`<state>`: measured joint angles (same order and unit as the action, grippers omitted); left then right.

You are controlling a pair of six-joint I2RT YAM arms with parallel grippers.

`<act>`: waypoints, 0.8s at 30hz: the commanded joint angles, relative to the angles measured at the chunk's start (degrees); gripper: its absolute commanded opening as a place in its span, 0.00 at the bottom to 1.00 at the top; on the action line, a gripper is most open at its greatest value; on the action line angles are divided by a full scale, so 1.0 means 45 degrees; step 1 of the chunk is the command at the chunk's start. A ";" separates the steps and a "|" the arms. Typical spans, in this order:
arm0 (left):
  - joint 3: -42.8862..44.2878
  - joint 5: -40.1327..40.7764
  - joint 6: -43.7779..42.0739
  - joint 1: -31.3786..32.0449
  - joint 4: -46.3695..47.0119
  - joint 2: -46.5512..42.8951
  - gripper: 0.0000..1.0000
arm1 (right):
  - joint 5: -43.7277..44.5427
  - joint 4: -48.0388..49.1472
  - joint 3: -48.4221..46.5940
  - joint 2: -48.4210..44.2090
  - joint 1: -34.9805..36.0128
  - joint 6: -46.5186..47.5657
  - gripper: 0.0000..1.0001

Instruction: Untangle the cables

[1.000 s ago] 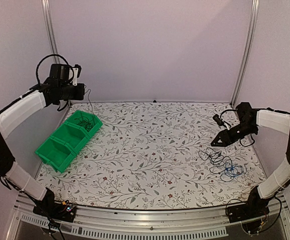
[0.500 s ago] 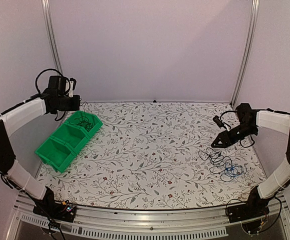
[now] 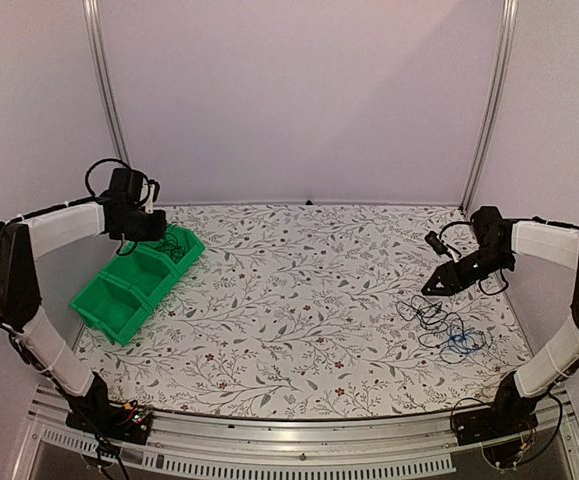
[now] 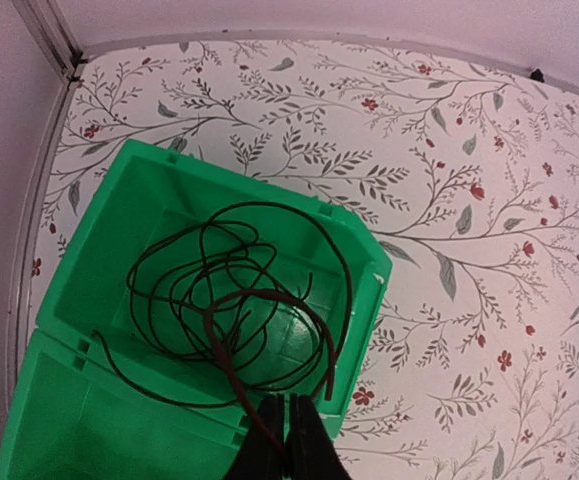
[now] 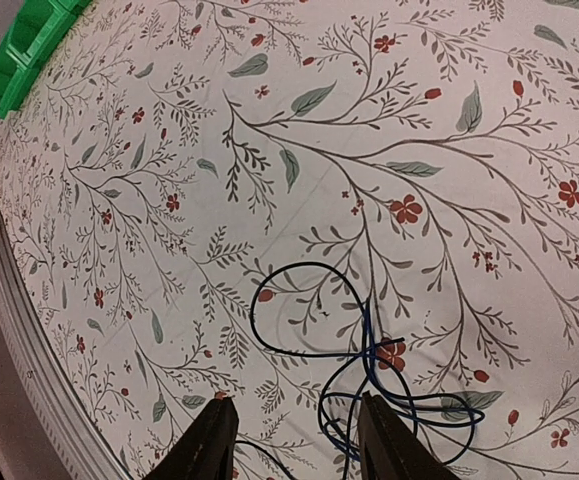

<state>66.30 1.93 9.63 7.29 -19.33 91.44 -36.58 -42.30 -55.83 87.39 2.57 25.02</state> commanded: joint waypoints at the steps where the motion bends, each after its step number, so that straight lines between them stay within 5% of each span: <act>1: 0.0740 0.0388 0.0131 -0.0380 -0.1352 0.0926 0.00 | 0.0000 0.0094 0.0061 -0.0040 0.0016 -0.0061 0.46; 10: 0.0956 -0.0050 0.0418 -0.1078 -0.1383 0.1644 0.00 | 0.0029 0.0043 0.0027 -0.0033 0.0021 -0.0071 0.46; 24: 0.4104 -0.1143 0.0263 -0.1375 -0.2091 0.4925 0.00 | 0.0256 -0.0014 -0.0044 -0.0041 0.0016 0.0048 0.46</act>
<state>81.30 -1.02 10.94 1.63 -26.94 111.13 -36.07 -42.37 -55.83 87.39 2.57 25.04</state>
